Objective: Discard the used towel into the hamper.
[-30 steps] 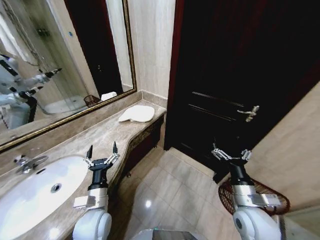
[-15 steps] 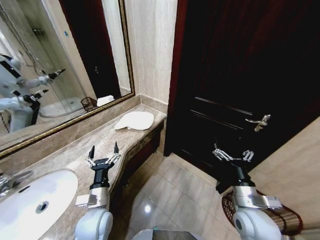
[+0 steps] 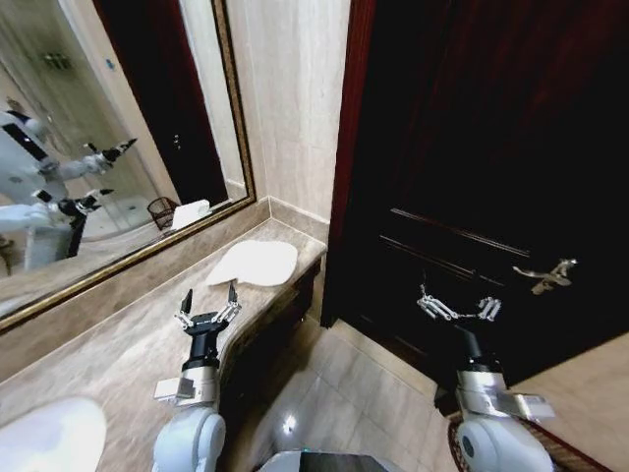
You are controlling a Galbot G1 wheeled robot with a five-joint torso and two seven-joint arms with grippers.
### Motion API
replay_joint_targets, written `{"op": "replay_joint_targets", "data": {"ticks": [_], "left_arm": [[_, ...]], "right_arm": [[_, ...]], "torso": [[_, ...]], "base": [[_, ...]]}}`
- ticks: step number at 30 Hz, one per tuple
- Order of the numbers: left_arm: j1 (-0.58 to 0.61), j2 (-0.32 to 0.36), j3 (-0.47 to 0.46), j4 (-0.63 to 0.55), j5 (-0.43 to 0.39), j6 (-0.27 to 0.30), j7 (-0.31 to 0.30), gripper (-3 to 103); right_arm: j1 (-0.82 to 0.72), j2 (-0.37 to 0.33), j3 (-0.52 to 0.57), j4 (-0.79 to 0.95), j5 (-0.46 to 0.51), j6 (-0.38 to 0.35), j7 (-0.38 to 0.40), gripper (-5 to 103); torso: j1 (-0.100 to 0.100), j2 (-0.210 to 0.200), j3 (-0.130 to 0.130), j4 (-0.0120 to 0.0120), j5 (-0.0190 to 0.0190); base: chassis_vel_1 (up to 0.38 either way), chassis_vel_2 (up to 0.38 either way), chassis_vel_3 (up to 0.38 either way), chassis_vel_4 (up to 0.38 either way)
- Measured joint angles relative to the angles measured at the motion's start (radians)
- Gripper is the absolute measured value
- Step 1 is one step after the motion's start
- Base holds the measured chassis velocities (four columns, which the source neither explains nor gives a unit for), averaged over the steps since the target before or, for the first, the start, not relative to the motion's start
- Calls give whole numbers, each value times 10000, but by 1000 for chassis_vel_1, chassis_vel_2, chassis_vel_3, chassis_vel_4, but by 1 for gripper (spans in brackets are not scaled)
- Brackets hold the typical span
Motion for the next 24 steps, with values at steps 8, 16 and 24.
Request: {"op": "replay_joint_targets", "data": {"ticks": [8, 16, 24], "left_arm": [[-290, 4, 123, 381, -404, 713, 21, 100], [-959, 165, 281, 1173, -479, 1420, -103, 100], [-2080, 15, 878, 2194, 343, 1789, -281, 100]], "right_arm": [[-388, 100, 87, 144, -31, -131, 17, 100], [-469, 236, 126, -154, -149, -130, 66, 100], [-544, 148, 249, -495, -318, -112, 138, 100]], "torso": [[-26, 10, -8, 0, -2], [-17, 8, -5, 0, 0], [-15, 7, -4, 0, 1]], "base": [[20, -1, -32, 6], [9, -4, -3, 8], [0, 0, 0, 0]]}}
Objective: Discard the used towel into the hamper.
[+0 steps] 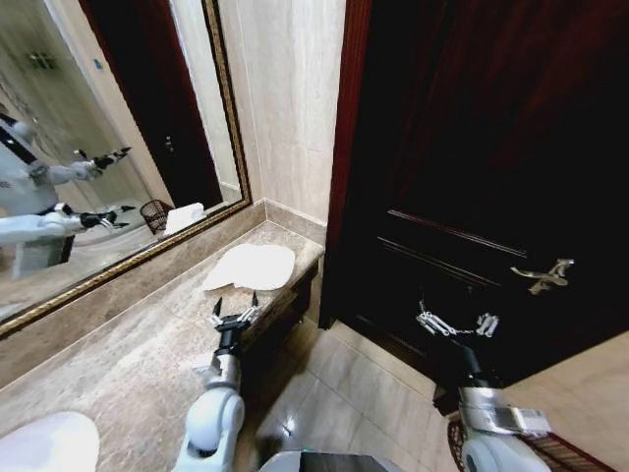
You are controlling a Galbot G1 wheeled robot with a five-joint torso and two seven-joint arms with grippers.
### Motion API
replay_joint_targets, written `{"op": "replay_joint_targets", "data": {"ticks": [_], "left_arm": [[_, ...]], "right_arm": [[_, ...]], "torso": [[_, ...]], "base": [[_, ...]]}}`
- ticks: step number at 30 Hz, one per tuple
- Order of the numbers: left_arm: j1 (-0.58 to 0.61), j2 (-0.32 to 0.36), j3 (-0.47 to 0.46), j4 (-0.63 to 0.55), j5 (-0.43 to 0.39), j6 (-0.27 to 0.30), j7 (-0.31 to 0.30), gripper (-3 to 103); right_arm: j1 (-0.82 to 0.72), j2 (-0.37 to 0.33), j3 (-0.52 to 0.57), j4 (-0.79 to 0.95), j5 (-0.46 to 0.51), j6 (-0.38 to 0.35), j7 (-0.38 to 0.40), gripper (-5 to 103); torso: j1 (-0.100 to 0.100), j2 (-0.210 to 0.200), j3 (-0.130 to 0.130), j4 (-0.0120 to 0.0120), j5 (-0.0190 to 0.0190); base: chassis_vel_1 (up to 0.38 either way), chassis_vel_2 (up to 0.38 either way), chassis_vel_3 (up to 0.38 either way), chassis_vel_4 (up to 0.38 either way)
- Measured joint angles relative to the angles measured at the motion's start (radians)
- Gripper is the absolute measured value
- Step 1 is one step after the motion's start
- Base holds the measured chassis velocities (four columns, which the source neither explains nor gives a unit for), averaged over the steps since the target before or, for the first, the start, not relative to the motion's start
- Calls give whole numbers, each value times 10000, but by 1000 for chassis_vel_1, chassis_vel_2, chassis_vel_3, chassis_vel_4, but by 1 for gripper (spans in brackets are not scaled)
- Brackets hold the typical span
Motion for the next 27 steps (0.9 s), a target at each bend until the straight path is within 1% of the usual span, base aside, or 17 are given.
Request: {"op": "replay_joint_targets", "data": {"ticks": [1, 3, 5, 6, 7, 9, 11, 13, 15, 18, 21, 25, 27], "left_arm": [[-332, 1, 171, 282, 142, 56, -11, 100], [-468, 15, 248, 411, 204, 68, -15, 100], [-1054, 141, 631, 1206, 878, -48, -28, 100], [-1192, 175, 728, 1429, 1074, -85, -29, 100], [-1192, 175, 728, 1429, 1074, -85, -29, 100], [-1504, 238, 878, 1944, 1363, -142, -44, 100], [-1846, 320, 995, 2471, 1384, -262, -85, 100], [-1905, 336, 1012, 2551, 1377, -264, -101, 100], [-2236, 412, 1048, 2994, 1399, -265, -212, 100], [-2504, 508, 1059, 3297, 1421, -254, -296, 100], [-2996, 750, 1166, 3851, 1358, -186, -399, 100], [-3294, 831, 1313, 4148, 1219, -133, -487, 100], [-3628, 814, 1467, 4515, 1277, -106, -616, 100]], "right_arm": [[4, -4, 23, -97, -41, -3, 36, 100], [5, -2, 33, -136, -58, -4, 56, 100], [-4, 39, 93, -308, -167, -7, 125, 100], [-12, 53, 124, -359, -189, -7, 139, 100], [-12, 53, 124, -359, -189, -7, 139, 100], [-32, 86, 195, -440, -204, -5, 169, 100], [-32, 134, 229, -508, -211, -1, 220, 100], [-31, 145, 231, -524, -213, 1, 228, 100], [-11, 211, 230, -615, -257, 13, 247, 100], [5, 267, 206, -683, -318, 31, 249, 100], [73, 346, 155, -787, -401, 38, 249, 100], [102, 385, 146, -836, -434, 44, 249, 100], [105, 403, 148, -874, -444, 62, 249, 100]], "torso": [[0, 0, 0, 0, -1], [0, 0, 0, -1, -1], [1, -1, 0, -1, -1], [1, -1, 1, -1, -1], [1, -1, 1, -1, -1], [0, -1, 0, 0, -1], [0, -1, 0, -1, -3], [0, -1, 0, -1, -2], [1, -2, 1, 0, -2], [0, -1, 0, 0, -1], [0, -2, 0, 0, -1], [1, -2, 0, 1, -2], [1, -2, 1, 0, -2]], "base": [[0, 0, 0, 0], [0, 0, 0, 0], [0, 0, 0, 0], [0, 0, 0, 0], [0, 0, 0, 0], [0, 0, 0, 0], [0, 0, 0, 0], [0, 0, 0, 0], [0, 0, 0, 0], [0, 0, 0, 0], [0, 0, 0, 0], [0, 0, 0, 0], [0, 0, 0, 0]]}}
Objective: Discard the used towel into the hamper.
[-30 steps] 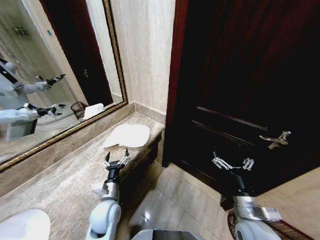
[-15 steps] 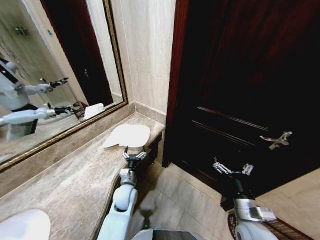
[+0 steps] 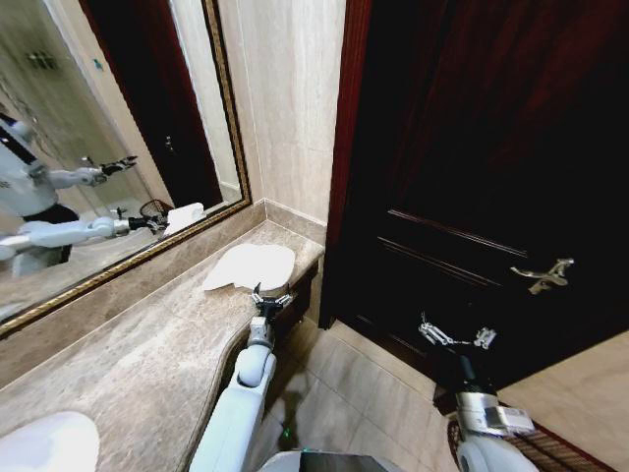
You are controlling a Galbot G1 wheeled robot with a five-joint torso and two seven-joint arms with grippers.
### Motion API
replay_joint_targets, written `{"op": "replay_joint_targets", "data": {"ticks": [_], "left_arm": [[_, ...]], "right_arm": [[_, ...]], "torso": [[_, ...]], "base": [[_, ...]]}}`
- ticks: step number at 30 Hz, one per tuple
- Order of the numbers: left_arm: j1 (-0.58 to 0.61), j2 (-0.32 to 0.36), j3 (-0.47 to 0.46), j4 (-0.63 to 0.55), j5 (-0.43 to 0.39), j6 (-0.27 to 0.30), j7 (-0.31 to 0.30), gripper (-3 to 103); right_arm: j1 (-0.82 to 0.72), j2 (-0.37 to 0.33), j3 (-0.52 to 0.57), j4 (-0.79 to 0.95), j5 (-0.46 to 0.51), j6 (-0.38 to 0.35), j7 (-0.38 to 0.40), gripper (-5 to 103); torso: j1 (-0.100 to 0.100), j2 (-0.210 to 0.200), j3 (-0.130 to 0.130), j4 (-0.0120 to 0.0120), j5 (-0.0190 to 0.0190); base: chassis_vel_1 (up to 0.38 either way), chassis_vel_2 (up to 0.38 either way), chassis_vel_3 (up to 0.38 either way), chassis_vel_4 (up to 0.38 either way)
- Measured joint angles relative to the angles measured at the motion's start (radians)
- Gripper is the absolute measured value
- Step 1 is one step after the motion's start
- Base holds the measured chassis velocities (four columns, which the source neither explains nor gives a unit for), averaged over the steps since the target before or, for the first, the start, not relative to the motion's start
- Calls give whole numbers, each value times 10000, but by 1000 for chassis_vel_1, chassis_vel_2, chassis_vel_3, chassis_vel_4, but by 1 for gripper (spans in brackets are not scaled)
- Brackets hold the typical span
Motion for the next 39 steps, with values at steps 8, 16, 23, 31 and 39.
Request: {"op": "replay_joint_targets", "data": {"ticks": [8, 16, 23, 31, 39], "left_arm": [[-488, -149, 124, 398, 933, -51, -318, 100], [-464, -117, -27, 155, 1805, 59, -463, 100], [-993, 113, 73, 347, 851, 709, -663, 100], [-986, 139, 22, 344, 68, 602, -257, 82], [-785, 157, -4, 279, -317, 285, -219, 62]], "right_arm": [[-24, 9, 84, -53, -1, 58, 0, 100], [18, 72, 52, -169, -58, 106, 0, 100], [6, 118, 41, -161, -74, 143, -6, 100], [8, 149, 26, -157, -82, 172, -9, 100], [3, 141, 0, -166, -92, 228, -19, 100]], "torso": [[0, 0, -1, -1, 1], [-1, 0, -1, 1, 0], [-1, 0, -1, 0, 0], [-1, 0, -1, 0, 1], [-1, 0, -1, 0, 1]], "base": [[0, 0, 0, 0], [0, 0, 0, 0], [0, 0, 0, 0], [0, 0, 0, 0], [0, 0, 0, 0]]}}
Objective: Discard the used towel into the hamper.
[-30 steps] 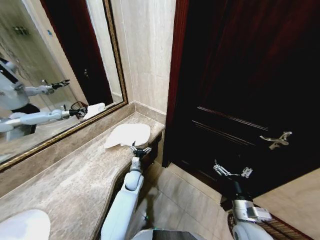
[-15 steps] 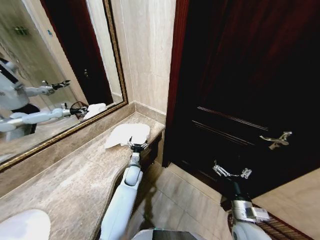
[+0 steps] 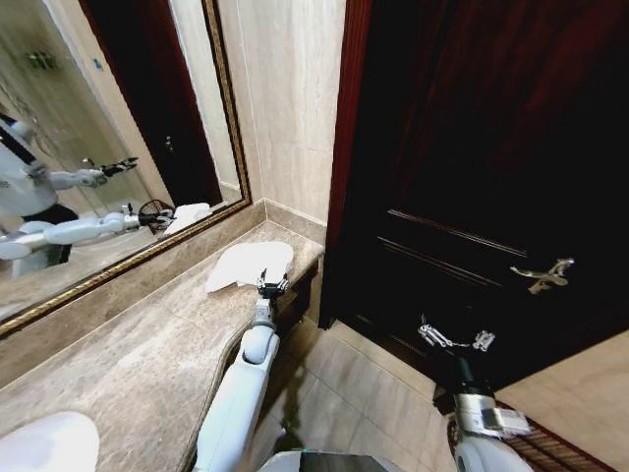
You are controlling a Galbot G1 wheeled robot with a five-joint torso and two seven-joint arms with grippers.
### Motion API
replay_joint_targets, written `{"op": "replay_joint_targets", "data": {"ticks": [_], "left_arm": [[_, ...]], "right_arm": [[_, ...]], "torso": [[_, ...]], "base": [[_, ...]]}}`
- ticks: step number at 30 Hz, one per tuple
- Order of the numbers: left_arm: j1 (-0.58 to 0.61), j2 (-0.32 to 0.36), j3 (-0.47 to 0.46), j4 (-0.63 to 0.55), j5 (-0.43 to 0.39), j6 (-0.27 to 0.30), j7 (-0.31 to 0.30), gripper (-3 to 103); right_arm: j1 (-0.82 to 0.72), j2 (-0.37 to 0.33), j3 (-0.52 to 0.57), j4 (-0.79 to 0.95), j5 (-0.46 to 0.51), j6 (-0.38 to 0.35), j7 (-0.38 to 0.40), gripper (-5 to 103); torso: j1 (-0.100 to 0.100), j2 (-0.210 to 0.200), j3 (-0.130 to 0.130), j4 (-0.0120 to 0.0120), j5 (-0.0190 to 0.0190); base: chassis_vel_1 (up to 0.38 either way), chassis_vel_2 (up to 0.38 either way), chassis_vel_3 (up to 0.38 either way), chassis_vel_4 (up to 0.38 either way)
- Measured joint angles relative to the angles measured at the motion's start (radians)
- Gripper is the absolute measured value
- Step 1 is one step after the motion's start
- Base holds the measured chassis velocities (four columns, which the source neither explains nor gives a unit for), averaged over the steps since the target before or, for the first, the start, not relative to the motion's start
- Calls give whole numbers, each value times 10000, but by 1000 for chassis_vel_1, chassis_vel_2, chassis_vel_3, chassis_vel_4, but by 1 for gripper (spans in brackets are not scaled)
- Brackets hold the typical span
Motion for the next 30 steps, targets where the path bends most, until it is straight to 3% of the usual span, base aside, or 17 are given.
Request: {"op": "replay_joint_targets", "data": {"ticks": [1, 3, 4, 6, 7, 12, 19, 24, 30], "left_arm": [[23, 0, 3, -19, -55, -10, -45, 54], [33, -16, 6, -29, -101, -15, -96, 54], [48, -37, 8, -45, -160, -29, -130, 46], [60, -46, 8, -55, -193, -45, -133, 46], [71, -46, 7, -73, -242, -72, -131, 39], [83, -37, -22, -94, -361, -170, -103, 31], [123, 23, -77, -125, -580, -334, 17, 7], [155, 40, -75, -179, -808, -419, 49, 1], [284, 50, -60, -411, -1266, -573, 55, 1]], "right_arm": [[2, -3, -1, -9, 2, 41, 13, 100], [12, -5, -21, -23, 24, 89, 68, 100], [42, -8, -74, -47, 114, 184, 179, 100], [54, -9, -86, -51, 158, 219, 208, 100], [69, -10, -87, -60, 189, 261, 229, 100], [83, -12, -75, -85, 219, 331, 238, 100], [81, 14, -74, -108, 253, 393, 249, 100], [94, 39, -107, -104, 334, 432, 325, 100], [102, 32, -99, -106, 352, 520, 379, 100]], "torso": [[0, 0, 0, 0, 0], [0, 0, 0, 0, 0], [0, 1, 0, 0, 0], [0, 1, 0, 0, 0], [0, 1, 0, 0, 0], [0, 1, 0, 0, 0], [0, 1, 0, 0, 0], [0, 1, 0, 0, 0], [0, 1, 0, 0, 0]], "base": [[0, 0, 0, 0], [0, 0, 0, 0], [0, 0, 0, 0], [0, 0, 0, 0], [0, 0, 0, 0], [0, 0, 0, 0], [0, 0, 0, 0], [0, 0, 0, 0], [0, 0, 0, 0]]}}
